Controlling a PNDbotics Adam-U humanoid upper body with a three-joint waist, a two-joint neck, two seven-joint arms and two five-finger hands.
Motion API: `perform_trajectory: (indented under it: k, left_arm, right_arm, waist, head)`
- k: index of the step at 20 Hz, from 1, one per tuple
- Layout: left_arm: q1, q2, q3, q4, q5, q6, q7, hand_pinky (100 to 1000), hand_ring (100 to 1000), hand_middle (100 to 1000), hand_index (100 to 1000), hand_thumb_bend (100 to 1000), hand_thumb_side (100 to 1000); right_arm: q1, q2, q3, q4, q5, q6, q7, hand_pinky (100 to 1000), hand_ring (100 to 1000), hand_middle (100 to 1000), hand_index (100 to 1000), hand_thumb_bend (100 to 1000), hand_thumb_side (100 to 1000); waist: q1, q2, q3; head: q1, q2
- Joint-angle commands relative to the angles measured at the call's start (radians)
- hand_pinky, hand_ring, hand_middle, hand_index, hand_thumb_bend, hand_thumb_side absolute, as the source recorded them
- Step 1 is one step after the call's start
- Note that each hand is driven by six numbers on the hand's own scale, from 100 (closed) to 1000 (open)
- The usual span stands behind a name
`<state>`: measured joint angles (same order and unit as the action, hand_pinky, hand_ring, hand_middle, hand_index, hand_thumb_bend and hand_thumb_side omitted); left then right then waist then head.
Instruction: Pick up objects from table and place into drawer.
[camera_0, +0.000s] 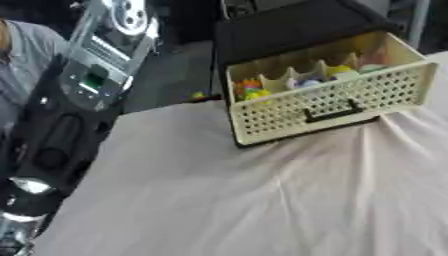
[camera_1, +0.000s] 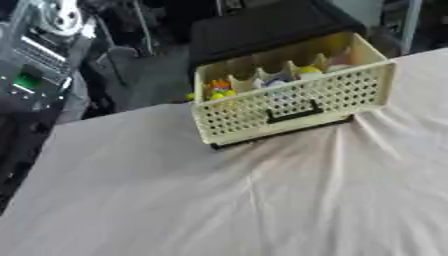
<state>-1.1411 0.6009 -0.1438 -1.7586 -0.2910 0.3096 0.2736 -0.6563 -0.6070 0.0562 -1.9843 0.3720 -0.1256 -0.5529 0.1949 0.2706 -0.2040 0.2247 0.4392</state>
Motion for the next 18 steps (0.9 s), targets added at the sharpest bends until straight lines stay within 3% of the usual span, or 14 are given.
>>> perform_trajectory:
  k: [1,5,8,12,18]
  left_arm:
    - [0.018,0.049,0.054,-0.114,0.103,-0.021,0.139,570,738,748,973,370,991]
    - [0.088,0.071,0.100,-0.199,0.224,-0.021,0.235,607,759,773,995,402,1000]
    - [0.144,0.081,0.137,-0.235,0.335,-0.026,0.300,607,757,770,998,426,1000]
    - [0.224,0.094,0.167,-0.241,0.426,-0.100,0.361,601,744,754,985,476,987]
    - [0.354,0.087,0.177,-0.241,0.423,-0.202,0.384,596,742,753,982,463,987]
  right_arm:
    - [-0.045,-0.095,0.018,-0.016,0.056,0.021,0.240,549,471,613,603,100,881]
    - [-0.103,-0.180,0.053,-0.016,0.053,0.016,0.574,551,468,630,623,100,930]
    - [-0.144,-0.233,0.073,-0.016,0.018,0.012,0.770,542,477,637,653,100,953]
    - [-0.195,-0.278,0.110,-0.016,-0.046,0.006,0.972,521,484,650,687,100,1000]
    - [-0.279,-0.296,0.173,-0.016,-0.125,0.030,1.234,471,511,652,718,100,1000]
  waist:
    - [-0.027,-0.024,0.011]
    - [-0.053,-0.032,0.044]
    - [-0.074,-0.042,0.078]
    - [-0.103,-0.057,0.130]
    - [-0.134,-0.072,0.186]
  head:
    - [-0.017,0.016]
    - [-0.047,0.033]
    - [-0.068,0.047]
    - [-0.094,0.070]
    - [-0.127,0.084]
